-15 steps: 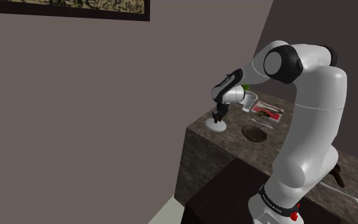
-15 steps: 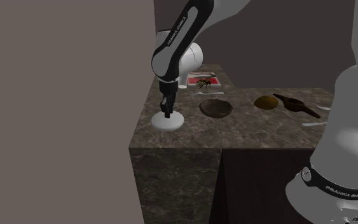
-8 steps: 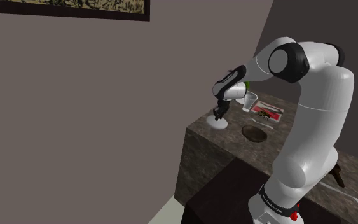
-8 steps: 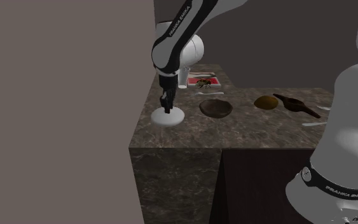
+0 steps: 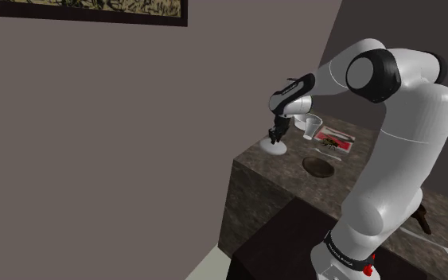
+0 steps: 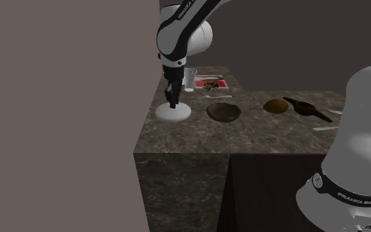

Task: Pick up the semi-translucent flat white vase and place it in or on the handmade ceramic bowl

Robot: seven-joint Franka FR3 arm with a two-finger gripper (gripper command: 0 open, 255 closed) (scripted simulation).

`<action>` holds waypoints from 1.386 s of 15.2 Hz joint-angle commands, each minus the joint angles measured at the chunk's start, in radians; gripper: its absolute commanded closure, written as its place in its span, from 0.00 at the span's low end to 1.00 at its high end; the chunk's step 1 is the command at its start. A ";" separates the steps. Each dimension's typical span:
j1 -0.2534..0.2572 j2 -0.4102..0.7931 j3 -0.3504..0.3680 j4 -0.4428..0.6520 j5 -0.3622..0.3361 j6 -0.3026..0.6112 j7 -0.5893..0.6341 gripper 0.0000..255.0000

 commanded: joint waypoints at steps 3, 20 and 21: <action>0.004 -0.036 -0.004 0.012 -0.016 -0.047 0.010 1.00; -0.114 -0.264 -0.129 -0.111 -0.100 -0.134 -0.183 1.00; -0.126 -0.276 -0.142 -0.118 -0.105 -0.137 -0.204 1.00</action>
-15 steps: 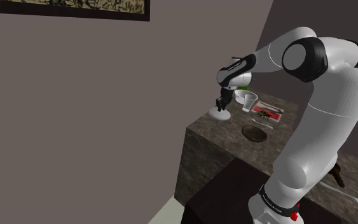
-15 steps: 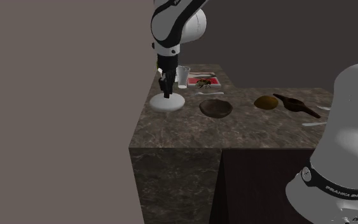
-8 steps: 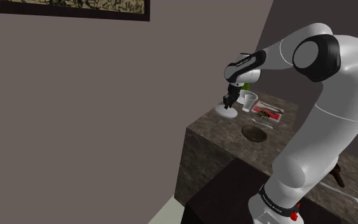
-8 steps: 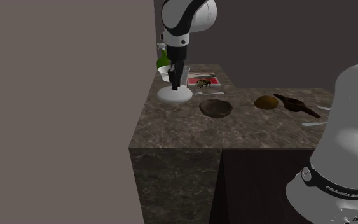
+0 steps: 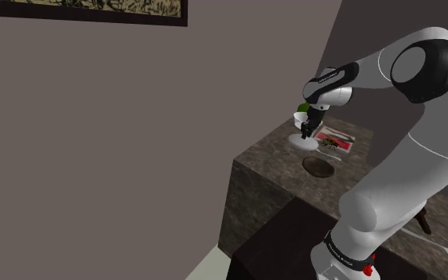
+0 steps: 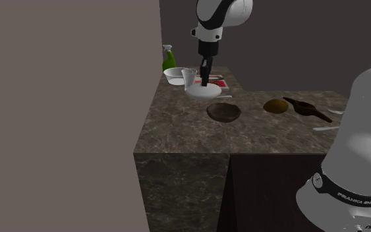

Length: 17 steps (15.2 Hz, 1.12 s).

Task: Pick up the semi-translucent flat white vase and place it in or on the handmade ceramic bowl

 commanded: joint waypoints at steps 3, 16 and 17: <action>-0.050 -0.040 -0.055 -0.020 -0.020 -0.013 -0.093 1.00; -0.110 -0.014 -0.145 -0.063 -0.006 0.058 -0.251 1.00; -0.110 -0.005 -0.147 -0.069 0.001 0.072 -0.255 1.00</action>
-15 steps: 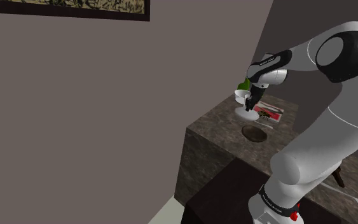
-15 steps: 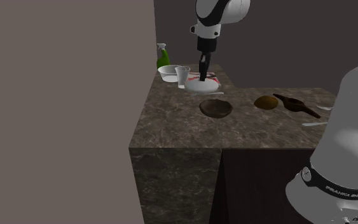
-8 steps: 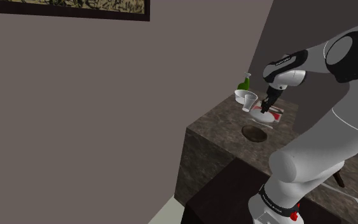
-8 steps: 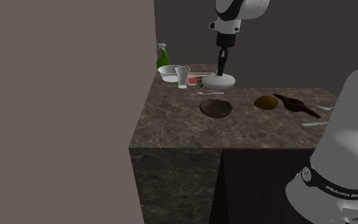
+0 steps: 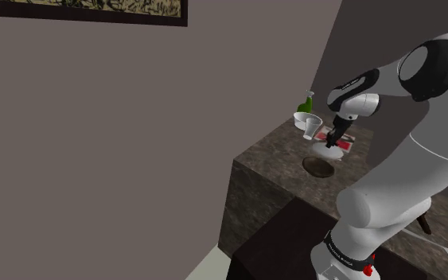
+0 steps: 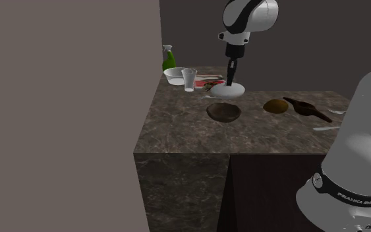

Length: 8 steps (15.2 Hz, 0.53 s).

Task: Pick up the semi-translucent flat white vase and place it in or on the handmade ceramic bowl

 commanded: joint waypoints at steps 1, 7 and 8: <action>0.001 0.022 -0.004 -0.009 0.015 0.029 -0.012 1.00; 0.003 0.087 -0.008 -0.038 0.065 0.113 -0.049 1.00; 0.003 0.099 -0.008 -0.041 0.075 0.127 -0.056 1.00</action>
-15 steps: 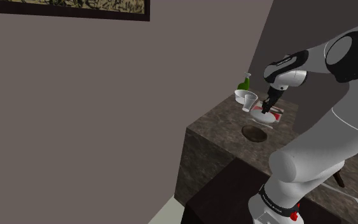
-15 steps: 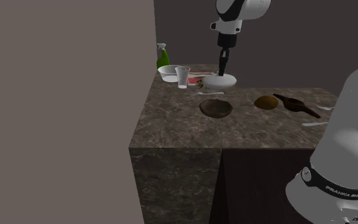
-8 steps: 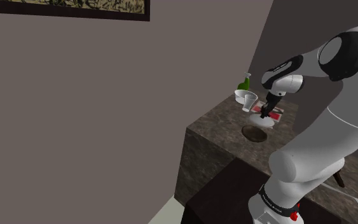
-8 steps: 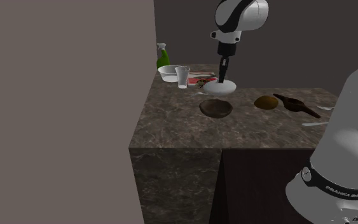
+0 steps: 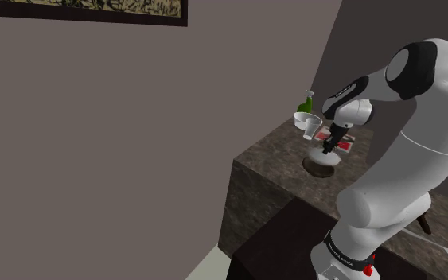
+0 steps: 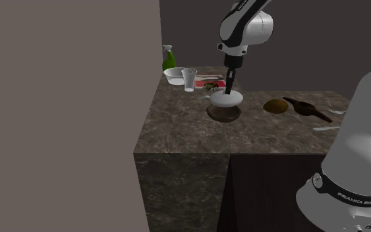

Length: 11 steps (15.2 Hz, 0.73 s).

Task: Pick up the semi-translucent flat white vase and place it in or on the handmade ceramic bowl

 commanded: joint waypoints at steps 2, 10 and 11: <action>0.000 0.035 0.001 -0.015 0.031 0.045 -0.022 1.00; -0.002 0.072 0.006 -0.023 0.067 0.084 -0.048 1.00; -0.002 0.072 0.006 -0.023 0.067 0.084 -0.048 1.00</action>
